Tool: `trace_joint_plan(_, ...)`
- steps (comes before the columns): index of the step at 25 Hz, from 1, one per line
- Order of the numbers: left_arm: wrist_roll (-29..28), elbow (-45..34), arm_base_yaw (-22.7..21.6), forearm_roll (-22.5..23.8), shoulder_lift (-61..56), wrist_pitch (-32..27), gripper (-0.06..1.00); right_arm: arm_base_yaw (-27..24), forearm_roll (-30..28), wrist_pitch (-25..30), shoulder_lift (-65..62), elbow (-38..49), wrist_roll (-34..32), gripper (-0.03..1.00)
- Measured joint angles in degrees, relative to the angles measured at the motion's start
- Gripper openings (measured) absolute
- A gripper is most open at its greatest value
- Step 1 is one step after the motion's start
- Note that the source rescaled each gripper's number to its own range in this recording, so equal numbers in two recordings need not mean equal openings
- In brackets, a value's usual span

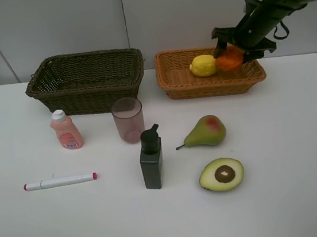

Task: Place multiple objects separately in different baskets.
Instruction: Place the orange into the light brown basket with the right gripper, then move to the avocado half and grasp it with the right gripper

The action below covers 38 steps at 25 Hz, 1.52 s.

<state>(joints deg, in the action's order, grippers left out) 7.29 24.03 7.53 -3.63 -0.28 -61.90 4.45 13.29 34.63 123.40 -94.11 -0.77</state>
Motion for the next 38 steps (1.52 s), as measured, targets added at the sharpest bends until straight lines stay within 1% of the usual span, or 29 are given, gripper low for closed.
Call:
trace_joint_plan(1,0.0,0.0,0.0,0.0,0.0,0.0,1.0,0.0,0.0,0.0,0.0,0.0,0.0,0.37)
trace_joint_plan(2,0.0,0.0,0.0,0.0,0.0,0.0,1.0,0.0,0.0,0.1,0.0,0.0,0.1,0.45)
trace_joint_plan(4,0.0,0.0,0.0,0.0,0.0,0.0,1.0,0.0,0.0,0.1,0.0,0.0,0.2,0.74)
trace_joint_plan(5,0.0,0.0,0.0,0.0,0.0,0.0,1.0,0.0,0.0,0.0,0.0,0.0,0.2,0.85)
trace_joint_plan(6,0.0,0.0,0.0,0.0,0.0,0.0,1.0,0.0,0.0,0.0,0.0,0.0,0.2,0.91)
trace_joint_plan(8,0.0,0.0,0.0,0.0,0.0,0.0,1.0,0.0,0.0,0.0,0.0,0.0,0.2,0.96)
trace_joint_plan(14,0.0,0.0,0.0,0.0,0.0,0.0,1.0,0.1,0.2,0.0,0.0,-0.1,0.2,1.0)
trace_joint_plan(20,0.0,0.0,0.0,0.0,0.0,0.0,1.0,0.1,1.3,-0.4,0.0,-0.1,0.2,1.0)
trace_joint_plan(28,0.0,0.0,0.0,0.0,0.0,0.0,1.0,0.2,3.6,0.9,-1.9,-0.1,1.2,1.0)
trace_joint_plan(31,0.0,0.0,0.0,0.0,0.0,0.0,1.0,0.4,3.2,2.7,-4.3,-0.1,2.5,1.0)
trace_joint_plan(34,0.0,0.0,0.0,0.0,0.0,0.0,1.0,1.2,2.5,5.9,-6.7,-0.1,2.7,1.0)
trace_joint_plan(38,0.0,0.0,0.0,0.0,0.0,0.0,1.0,2.7,0.1,9.5,-10.4,0.6,2.8,1.0)
